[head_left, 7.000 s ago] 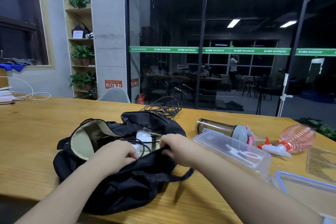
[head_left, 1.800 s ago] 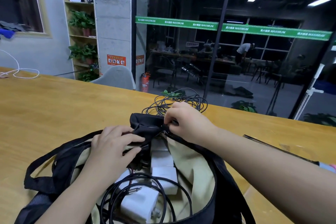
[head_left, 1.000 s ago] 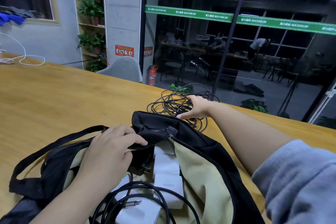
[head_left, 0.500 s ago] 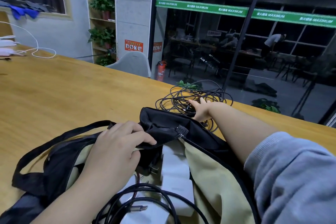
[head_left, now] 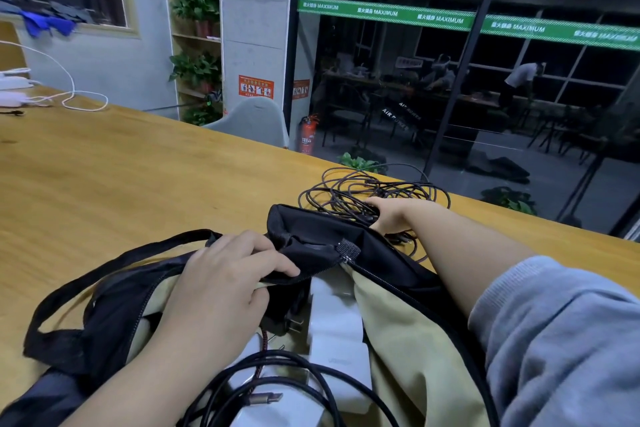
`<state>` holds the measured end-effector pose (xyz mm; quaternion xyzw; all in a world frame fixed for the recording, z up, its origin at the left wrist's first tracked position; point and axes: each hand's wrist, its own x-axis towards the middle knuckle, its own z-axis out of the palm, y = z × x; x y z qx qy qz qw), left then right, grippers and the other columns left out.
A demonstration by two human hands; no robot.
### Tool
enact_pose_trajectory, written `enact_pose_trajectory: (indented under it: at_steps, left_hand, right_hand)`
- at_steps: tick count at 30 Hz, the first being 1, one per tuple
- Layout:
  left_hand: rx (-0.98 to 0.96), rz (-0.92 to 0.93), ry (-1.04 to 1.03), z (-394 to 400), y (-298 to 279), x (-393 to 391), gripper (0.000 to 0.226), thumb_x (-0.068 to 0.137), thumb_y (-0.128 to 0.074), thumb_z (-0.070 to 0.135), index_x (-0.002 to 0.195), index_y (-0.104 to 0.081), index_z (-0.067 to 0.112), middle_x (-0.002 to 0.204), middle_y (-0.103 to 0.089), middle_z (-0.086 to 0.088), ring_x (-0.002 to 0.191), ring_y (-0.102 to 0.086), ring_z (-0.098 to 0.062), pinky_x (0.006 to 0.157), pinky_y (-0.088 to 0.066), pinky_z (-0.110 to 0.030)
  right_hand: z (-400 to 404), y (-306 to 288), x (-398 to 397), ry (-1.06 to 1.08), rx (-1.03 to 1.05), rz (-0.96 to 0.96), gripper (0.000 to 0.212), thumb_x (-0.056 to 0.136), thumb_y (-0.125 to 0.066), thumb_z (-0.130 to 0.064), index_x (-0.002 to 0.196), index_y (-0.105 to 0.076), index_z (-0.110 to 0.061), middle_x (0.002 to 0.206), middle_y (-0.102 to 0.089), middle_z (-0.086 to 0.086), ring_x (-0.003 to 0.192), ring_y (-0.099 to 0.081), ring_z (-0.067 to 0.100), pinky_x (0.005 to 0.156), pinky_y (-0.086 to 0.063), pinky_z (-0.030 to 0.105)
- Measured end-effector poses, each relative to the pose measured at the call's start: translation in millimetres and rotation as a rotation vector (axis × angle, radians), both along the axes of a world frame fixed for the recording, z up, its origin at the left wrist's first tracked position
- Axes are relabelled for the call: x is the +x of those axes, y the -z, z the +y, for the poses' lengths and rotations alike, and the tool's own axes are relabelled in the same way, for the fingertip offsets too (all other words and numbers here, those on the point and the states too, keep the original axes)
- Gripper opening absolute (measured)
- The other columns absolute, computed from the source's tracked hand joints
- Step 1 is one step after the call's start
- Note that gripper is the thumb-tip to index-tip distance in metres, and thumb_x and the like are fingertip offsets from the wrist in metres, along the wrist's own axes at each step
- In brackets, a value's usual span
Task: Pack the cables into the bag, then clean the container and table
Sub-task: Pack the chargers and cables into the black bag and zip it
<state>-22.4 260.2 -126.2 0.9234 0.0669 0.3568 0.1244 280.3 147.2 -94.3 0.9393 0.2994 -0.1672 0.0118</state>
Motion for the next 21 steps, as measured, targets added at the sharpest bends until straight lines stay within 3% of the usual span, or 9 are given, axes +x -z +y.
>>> enact_pose_trajectory:
  at_steps: [4, 9, 16, 21]
  left_hand:
    - [-0.008, 0.008, 0.000, -1.0, -0.5, -0.9, 0.064, 0.052, -0.069, -0.010, 0.086, -0.059, 0.043, 0.085, -0.054, 0.019, 0.080, -0.037, -0.002, 0.072, -0.029, -0.012]
    - [0.002, 0.003, -0.003, -0.3, 0.0, -1.5, 0.055, 0.056, -0.058, -0.001, 0.089, -0.057, 0.044, 0.086, -0.051, 0.022, 0.080, -0.036, -0.001, 0.071, -0.028, -0.013]
    - [-0.005, 0.013, -0.003, -1.3, -1.1, -2.2, 0.065, 0.051, -0.071, -0.011, 0.085, -0.059, 0.043, 0.085, -0.054, 0.019, 0.081, -0.039, -0.004, 0.071, -0.028, -0.012]
    - [-0.018, 0.015, 0.008, 0.0, 0.2, -3.0, 0.067, 0.053, -0.071, -0.011, 0.088, -0.056, 0.044, 0.086, -0.053, 0.020, 0.081, -0.039, -0.001, 0.072, -0.029, -0.012]
  right_hand:
    - [-0.8, -1.8, -1.6, -0.019, -0.003, -0.007, 0.081, 0.086, -0.062, -0.043, 0.150, -0.012, -0.038, 0.157, -0.022, 0.004, 0.140, -0.029, 0.031, 0.112, -0.029, 0.048]
    - [0.1, -2.5, -4.1, -0.041, 0.008, -0.051, 0.071, 0.088, -0.059, -0.043, 0.148, -0.025, -0.027, 0.153, -0.031, 0.005, 0.137, -0.034, 0.029, 0.111, -0.031, 0.046]
    - [-2.5, -8.8, -15.1, -0.093, 0.046, -0.094, 0.065, 0.090, -0.060, -0.035, 0.146, -0.031, -0.019, 0.147, -0.039, 0.007, 0.133, -0.039, 0.028, 0.108, -0.035, 0.041]
    - [-6.3, -20.6, -20.7, -0.091, 0.112, -0.180, 0.062, 0.083, -0.068, -0.032, 0.137, -0.042, -0.016, 0.134, -0.051, 0.007, 0.117, -0.051, 0.027, 0.092, -0.044, 0.034]
